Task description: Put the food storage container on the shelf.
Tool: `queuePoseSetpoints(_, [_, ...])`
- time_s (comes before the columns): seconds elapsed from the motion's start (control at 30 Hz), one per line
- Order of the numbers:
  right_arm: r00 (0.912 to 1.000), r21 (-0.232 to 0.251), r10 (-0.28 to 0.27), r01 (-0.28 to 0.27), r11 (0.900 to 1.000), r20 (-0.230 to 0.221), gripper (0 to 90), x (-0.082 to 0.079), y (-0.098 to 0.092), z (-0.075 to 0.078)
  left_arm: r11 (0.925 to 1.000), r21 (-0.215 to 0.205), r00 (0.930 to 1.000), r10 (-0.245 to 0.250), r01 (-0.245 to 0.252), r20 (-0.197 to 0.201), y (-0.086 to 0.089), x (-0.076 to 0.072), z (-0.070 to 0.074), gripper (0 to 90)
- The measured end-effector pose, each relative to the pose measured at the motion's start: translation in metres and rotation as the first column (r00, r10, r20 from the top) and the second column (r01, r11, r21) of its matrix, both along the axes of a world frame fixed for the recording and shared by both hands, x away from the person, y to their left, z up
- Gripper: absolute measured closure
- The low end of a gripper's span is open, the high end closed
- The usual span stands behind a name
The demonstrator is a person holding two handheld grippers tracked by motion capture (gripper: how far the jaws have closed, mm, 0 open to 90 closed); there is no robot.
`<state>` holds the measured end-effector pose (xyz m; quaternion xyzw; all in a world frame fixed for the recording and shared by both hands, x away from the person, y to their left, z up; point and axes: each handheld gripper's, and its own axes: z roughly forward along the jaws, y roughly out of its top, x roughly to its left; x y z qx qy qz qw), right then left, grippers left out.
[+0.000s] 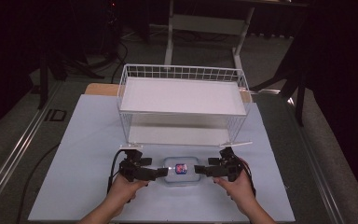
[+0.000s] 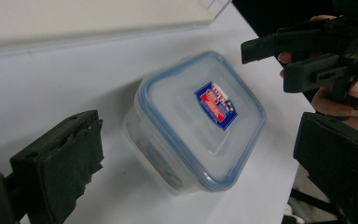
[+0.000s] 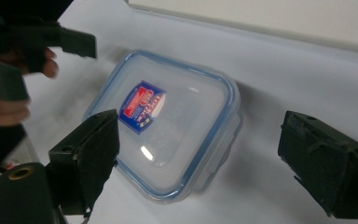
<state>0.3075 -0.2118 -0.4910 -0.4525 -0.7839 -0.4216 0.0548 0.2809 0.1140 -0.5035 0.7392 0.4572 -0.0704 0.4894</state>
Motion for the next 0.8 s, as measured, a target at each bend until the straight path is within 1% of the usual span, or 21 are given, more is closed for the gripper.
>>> queuePoseSetpoints(0.03, [1.0000,0.000,0.000,0.000,1.000,0.000,13.2,0.000,0.000,0.000,0.9999,0.012,0.9994,0.010,-0.009,-0.034,-0.002,0.002,-0.003,2.2])
queuePoseSetpoints(0.07, [0.9987,0.013,-0.002,0.003,1.000,-0.051,14.2,0.005,0.000,-0.004,0.9997,-0.010,0.9970,0.020,-0.021,-0.075,-0.003,0.007,-0.009,4.7])
queuePoseSetpoints(0.1, [0.9975,0.014,-0.013,0.014,1.000,-0.070,14.6,0.006,0.000,-0.005,0.9995,-0.006,0.9945,0.031,-0.032,-0.100,-0.004,0.009,-0.012,6.9])
queuePoseSetpoints(0.13, [0.9950,0.029,-0.019,0.022,0.999,-0.098,15.9,0.008,0.000,-0.007,0.9994,-0.008,0.9930,0.033,-0.035,-0.114,-0.004,0.011,-0.014,6.9])
queuePoseSetpoints(0.17, [0.9928,0.036,-0.013,0.017,0.999,-0.119,15.9,0.009,0.000,-0.009,0.9994,-0.008,0.9930,0.033,-0.035,-0.114,-0.004,0.011,-0.014,7.1])
queuePoseSetpoints(0.2, [0.9928,0.036,-0.013,0.017,0.999,-0.119,15.9,0.009,0.000,-0.009,0.9993,-0.005,0.9897,0.035,-0.036,-0.139,-0.005,0.013,-0.017,7.1])
queuePoseSetpoints(0.23, [0.9928,0.036,-0.013,0.017,0.999,-0.119,15.9,0.009,0.000,-0.009,0.9993,-0.005,0.9897,0.035,-0.036,-0.139,-0.005,0.013,-0.017,10.3])
queuePoseSetpoints(0.27, [0.9805,0.060,-0.017,0.030,0.998,-0.196,19.5,0.013,0.001,-0.018,0.9985,-0.019,0.9757,0.047,-0.052,-0.214,-0.009,0.017,-0.026,15.0])
queuePoseSetpoints(0.3, [0.9758,0.067,-0.020,0.035,0.997,-0.218,20.4,0.014,0.001,-0.021,0.9986,-0.025,0.9729,0.040,-0.047,-0.228,-0.010,0.017,-0.028,15.2])
queuePoseSetpoints(0.37, [0.9657,0.088,-0.011,0.035,0.996,-0.259,21.5,0.017,0.001,-0.026,0.9989,-0.017,0.9666,0.037,-0.043,-0.254,-0.013,0.018,-0.031,16.8])
queuePoseSetpoints(0.4, [0.9657,0.088,-0.011,0.035,0.996,-0.259,21.5,0.017,0.001,-0.026,0.9989,-0.017,0.9666,0.037,-0.043,-0.254,-0.013,0.018,-0.031,18.7])
queuePoseSetpoints(0.43, [0.9576,0.103,-0.007,0.039,0.994,-0.288,23.5,0.018,0.002,-0.031,0.9986,-0.016,0.9639,0.045,-0.051,-0.262,-0.014,0.018,-0.033,20.4])
queuePoseSetpoints(0.47, [0.9537,0.100,-0.007,0.039,0.994,-0.301,24.8,0.018,0.003,-0.032,0.9984,-0.016,0.9566,0.047,-0.054,-0.288,-0.014,0.019,-0.034,22.5])
queuePoseSetpoints(0.5, [0.9492,0.104,-0.009,0.044,0.994,-0.315,28.3,0.018,0.004,-0.034,0.9979,-0.025,0.9562,0.050,-0.059,-0.289,-0.014,0.019,-0.035,23.3])
queuePoseSetpoints(0.53, [0.9455,0.112,-0.010,0.049,0.993,-0.325,29.0,0.018,0.004,-0.035,0.9976,-0.035,0.9548,0.047,-0.060,-0.293,-0.013,0.019,-0.035,25.3])
queuePoseSetpoints(0.57, [0.9398,0.120,-0.008,0.052,0.991,-0.342,32.7,0.018,0.004,-0.036,0.9969,-0.047,0.9543,0.047,-0.064,-0.295,-0.013,0.019,-0.035,27.6])
queuePoseSetpoints(0.6, [0.9288,0.130,-0.007,0.060,0.990,-0.370,35.0,0.018,0.004,-0.038,0.9972,-0.052,0.9560,0.037,-0.054,-0.291,-0.012,0.019,-0.034,31.4])
queuePoseSetpoints(0.63, [0.9225,0.140,-0.005,0.063,0.988,-0.386,35.4,0.018,0.004,-0.039,0.9974,-0.059,0.9552,0.023,-0.042,-0.295,-0.012,0.020,-0.034,33.9])
queuePoseSetpoints(0.67, [0.9248,0.138,-0.003,0.060,0.989,-0.380,37.1,0.018,0.004,-0.039,0.9968,-0.070,0.9536,0.016,-0.039,-0.301,-0.012,0.020,-0.034,36.3])
queuePoseSetpoints(0.7, [0.9285,0.134,-0.004,0.058,0.989,-0.371,41.1,0.017,0.003,-0.037,0.9962,-0.077,0.9511,0.014,-0.040,-0.308,-0.012,0.019,-0.033,40.7])
queuePoseSetpoints(0.8, [0.9290,0.127,-0.012,0.063,0.990,-0.370,41.8,0.015,0.001,-0.035,0.9974,-0.066,0.9531,0.007,-0.028,-0.302,-0.014,0.018,-0.032,40.9])
